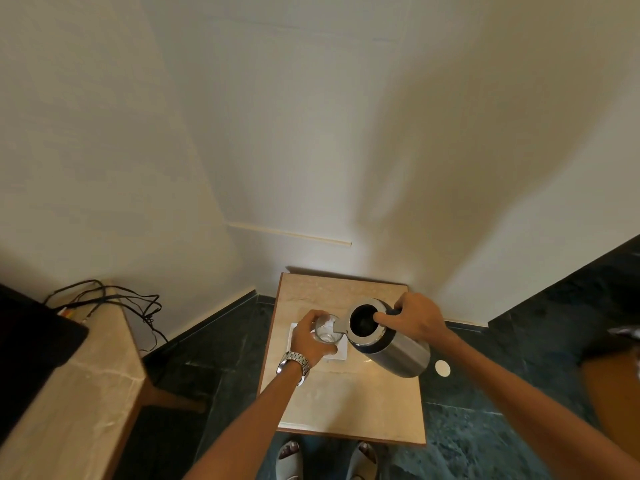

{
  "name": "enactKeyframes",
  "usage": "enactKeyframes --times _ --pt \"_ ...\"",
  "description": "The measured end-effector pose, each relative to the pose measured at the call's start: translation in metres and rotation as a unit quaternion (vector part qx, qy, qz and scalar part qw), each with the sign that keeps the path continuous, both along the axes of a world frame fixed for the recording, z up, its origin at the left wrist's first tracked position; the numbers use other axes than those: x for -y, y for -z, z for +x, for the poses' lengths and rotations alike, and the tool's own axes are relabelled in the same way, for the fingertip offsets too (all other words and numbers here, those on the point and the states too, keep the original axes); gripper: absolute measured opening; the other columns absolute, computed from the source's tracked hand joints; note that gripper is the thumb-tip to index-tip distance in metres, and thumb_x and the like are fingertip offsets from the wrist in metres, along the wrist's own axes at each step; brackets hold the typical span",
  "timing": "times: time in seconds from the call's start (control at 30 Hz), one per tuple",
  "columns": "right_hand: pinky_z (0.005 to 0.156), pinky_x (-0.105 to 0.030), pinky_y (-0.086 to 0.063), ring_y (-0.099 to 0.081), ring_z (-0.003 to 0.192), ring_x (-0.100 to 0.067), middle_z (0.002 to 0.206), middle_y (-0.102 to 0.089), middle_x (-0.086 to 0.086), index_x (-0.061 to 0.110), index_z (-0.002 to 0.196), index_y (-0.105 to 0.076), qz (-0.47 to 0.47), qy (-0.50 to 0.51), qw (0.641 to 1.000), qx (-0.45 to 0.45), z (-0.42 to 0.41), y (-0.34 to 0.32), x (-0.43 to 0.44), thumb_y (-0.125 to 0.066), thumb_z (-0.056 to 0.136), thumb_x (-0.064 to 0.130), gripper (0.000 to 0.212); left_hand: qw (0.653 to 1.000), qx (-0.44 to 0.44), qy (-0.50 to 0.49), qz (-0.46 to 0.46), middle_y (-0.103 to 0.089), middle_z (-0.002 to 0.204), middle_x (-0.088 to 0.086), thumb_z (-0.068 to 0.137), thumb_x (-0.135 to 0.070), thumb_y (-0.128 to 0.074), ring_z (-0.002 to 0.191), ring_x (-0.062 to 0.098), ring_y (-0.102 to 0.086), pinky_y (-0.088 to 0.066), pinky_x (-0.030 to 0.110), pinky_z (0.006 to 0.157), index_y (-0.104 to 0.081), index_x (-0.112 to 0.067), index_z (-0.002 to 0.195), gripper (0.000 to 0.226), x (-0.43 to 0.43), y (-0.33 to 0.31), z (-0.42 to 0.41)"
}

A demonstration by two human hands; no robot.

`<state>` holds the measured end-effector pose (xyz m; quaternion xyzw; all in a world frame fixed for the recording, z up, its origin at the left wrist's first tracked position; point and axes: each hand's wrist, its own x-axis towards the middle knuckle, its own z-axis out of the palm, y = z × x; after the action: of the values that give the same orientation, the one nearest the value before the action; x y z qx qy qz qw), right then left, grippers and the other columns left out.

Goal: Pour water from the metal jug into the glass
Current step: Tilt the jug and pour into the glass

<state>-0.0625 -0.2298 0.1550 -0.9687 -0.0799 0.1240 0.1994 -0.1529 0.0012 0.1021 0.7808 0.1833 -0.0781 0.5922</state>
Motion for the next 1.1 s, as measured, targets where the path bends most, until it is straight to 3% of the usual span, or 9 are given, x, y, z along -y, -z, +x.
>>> enactKeyframes --times 0.2,0.37,0.53,0.77,0.9,1.0,1.1 --pt "0.043 -0.012 -0.036 -0.057 0.044 -0.010 0.049 -0.061 0.008 0.020 0.058 -0.066 -0.026 -0.043 0.999 0.004 0.006 -0.004 -0.002 -0.061 0.075 0.075 0.058 1.000 -0.009 0.002 0.000 -0.067 0.123 0.005 0.064 -0.002 -0.090 0.112 0.027 -0.064 -0.058 0.028 0.085 -0.060 -0.015 0.122 0.066 -0.001 -0.001 0.002" --pt "0.044 -0.015 -0.034 -0.052 0.040 -0.009 0.043 -0.053 0.009 0.021 0.053 -0.060 -0.038 -0.075 0.996 0.016 0.011 -0.005 -0.004 -0.056 0.077 0.077 0.061 1.000 -0.012 0.005 -0.005 -0.066 0.123 0.005 0.064 -0.001 -0.090 0.113 0.028 -0.063 -0.060 0.038 0.092 -0.060 -0.014 0.122 0.066 -0.002 -0.001 0.005" --pt "0.053 -0.027 -0.053 -0.062 0.051 -0.017 0.054 -0.064 0.003 0.013 0.066 -0.069 -0.066 -0.103 0.992 0.012 0.015 -0.005 -0.007 -0.048 0.075 0.082 0.073 1.000 -0.014 0.009 -0.012 -0.067 0.122 0.005 0.064 0.000 -0.090 0.114 0.028 -0.064 -0.059 0.045 0.096 -0.060 -0.014 0.121 0.066 -0.004 0.000 0.005" --pt "0.058 -0.027 -0.053 -0.064 0.057 -0.018 0.060 -0.067 0.000 0.013 0.069 -0.069 -0.114 -0.130 0.985 0.022 0.023 -0.012 -0.013 -0.049 0.079 0.078 0.069 1.000 -0.018 0.013 -0.008 -0.067 0.123 0.005 0.065 -0.002 -0.090 0.113 0.027 -0.064 -0.060 0.041 0.094 -0.059 -0.014 0.122 0.067 -0.003 -0.001 0.006" --pt "0.051 -0.021 -0.043 -0.052 0.049 -0.011 0.054 -0.059 0.005 0.020 0.059 -0.056 -0.130 -0.149 0.980 0.032 0.026 -0.014 -0.016 -0.046 0.079 0.080 0.064 1.000 -0.022 0.017 -0.005 -0.067 0.122 0.006 0.064 0.000 -0.090 0.112 0.028 -0.065 -0.061 0.040 0.092 -0.059 -0.013 0.122 0.067 -0.002 -0.002 0.007" --pt "0.057 -0.028 -0.052 -0.053 0.050 -0.011 0.059 -0.065 0.001 0.018 0.064 -0.061 -0.145 -0.161 0.976 0.024 0.029 -0.016 -0.019 -0.043 0.078 0.082 0.068 0.999 -0.025 0.021 -0.002 -0.067 0.122 0.006 0.064 0.000 -0.090 0.113 0.029 -0.065 -0.060 0.043 0.093 -0.059 -0.013 0.121 0.066 -0.002 -0.002 0.008" --pt "0.050 -0.020 -0.043 -0.050 0.046 -0.009 0.058 -0.064 0.003 0.020 0.062 -0.059 -0.140 -0.172 0.975 0.027 0.031 -0.017 -0.021 -0.043 0.078 0.082 0.066 0.999 -0.027 0.025 0.001 -0.067 0.122 0.006 0.064 0.002 -0.090 0.114 0.028 -0.064 -0.060 0.043 0.094 -0.059 -0.012 0.121 0.067 -0.002 -0.003 0.010"
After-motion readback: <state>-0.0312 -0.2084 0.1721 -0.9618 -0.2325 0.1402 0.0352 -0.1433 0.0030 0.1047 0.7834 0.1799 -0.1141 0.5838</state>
